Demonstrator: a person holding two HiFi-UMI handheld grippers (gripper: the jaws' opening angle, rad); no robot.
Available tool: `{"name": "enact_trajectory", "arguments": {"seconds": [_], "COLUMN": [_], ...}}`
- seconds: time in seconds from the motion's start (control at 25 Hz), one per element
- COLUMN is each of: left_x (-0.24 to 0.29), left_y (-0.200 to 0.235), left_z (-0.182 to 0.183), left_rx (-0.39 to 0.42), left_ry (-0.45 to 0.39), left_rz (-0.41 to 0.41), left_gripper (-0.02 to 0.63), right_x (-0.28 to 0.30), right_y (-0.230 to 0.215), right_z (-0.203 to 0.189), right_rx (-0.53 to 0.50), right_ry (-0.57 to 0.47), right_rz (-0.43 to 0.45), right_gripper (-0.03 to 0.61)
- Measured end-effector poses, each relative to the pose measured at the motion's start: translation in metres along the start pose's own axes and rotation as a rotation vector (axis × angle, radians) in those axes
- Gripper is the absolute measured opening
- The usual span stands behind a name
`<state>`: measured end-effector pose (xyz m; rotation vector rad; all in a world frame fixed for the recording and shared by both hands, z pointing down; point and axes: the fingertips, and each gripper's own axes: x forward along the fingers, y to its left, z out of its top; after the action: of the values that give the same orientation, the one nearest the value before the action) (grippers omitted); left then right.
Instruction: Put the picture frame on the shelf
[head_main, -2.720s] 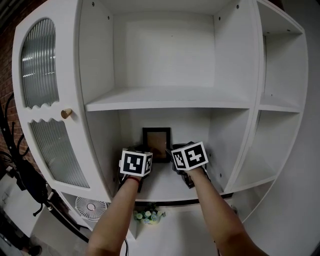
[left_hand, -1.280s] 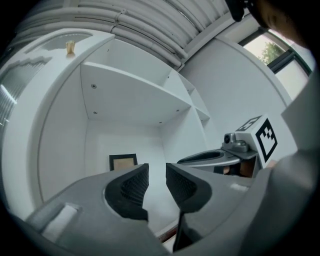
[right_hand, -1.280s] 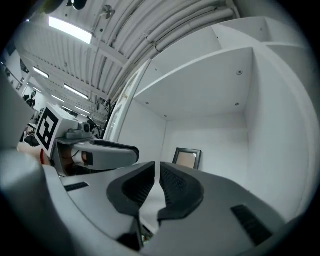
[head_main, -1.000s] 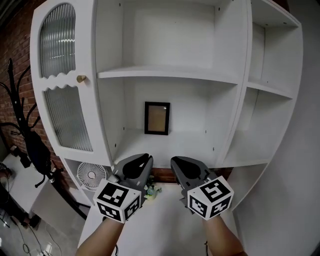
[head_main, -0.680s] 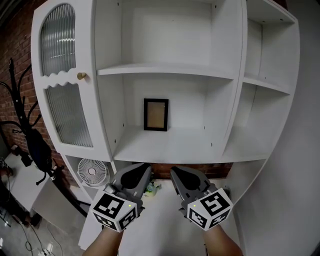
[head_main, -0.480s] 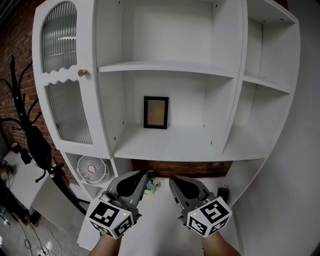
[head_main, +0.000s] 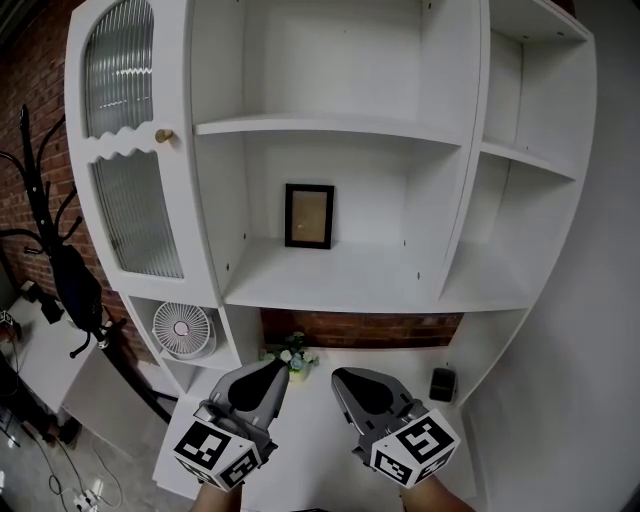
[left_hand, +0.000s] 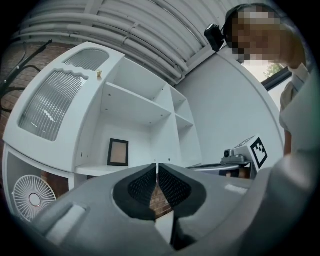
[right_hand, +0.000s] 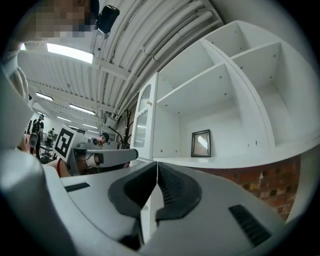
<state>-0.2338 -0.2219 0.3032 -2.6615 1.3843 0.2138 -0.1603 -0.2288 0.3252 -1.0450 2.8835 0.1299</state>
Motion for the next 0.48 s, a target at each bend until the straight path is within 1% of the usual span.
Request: {"name": "enact_trajectory", "arguments": {"seconds": [0.2, 0.36, 0.48], "left_x": [-0.015, -0.027, -0.029], "left_y": [-0.002, -0.001, -0.002], "left_z": [-0.009, -0.014, -0.017], "left_rx": [-0.037, -0.094, -0.107], "left_ry": [-0.002, -0.015, -0.011], "left_rz": [0.021, 0.037, 0.040], "left_gripper": [0.023, 0.023, 0.022], "right_x": [-0.010, -0.017, -0.020], "right_y": [0.005, 0.004, 0.001], "right_z": [-0.011, -0.016, -0.016], "right_rx": [0.019, 0.017, 0.027], "right_ry": [0.003, 0.007, 0.006], "right_rz": [0.014, 0.001, -0.011], "right_gripper": [0.018, 0.018, 0.018]}}
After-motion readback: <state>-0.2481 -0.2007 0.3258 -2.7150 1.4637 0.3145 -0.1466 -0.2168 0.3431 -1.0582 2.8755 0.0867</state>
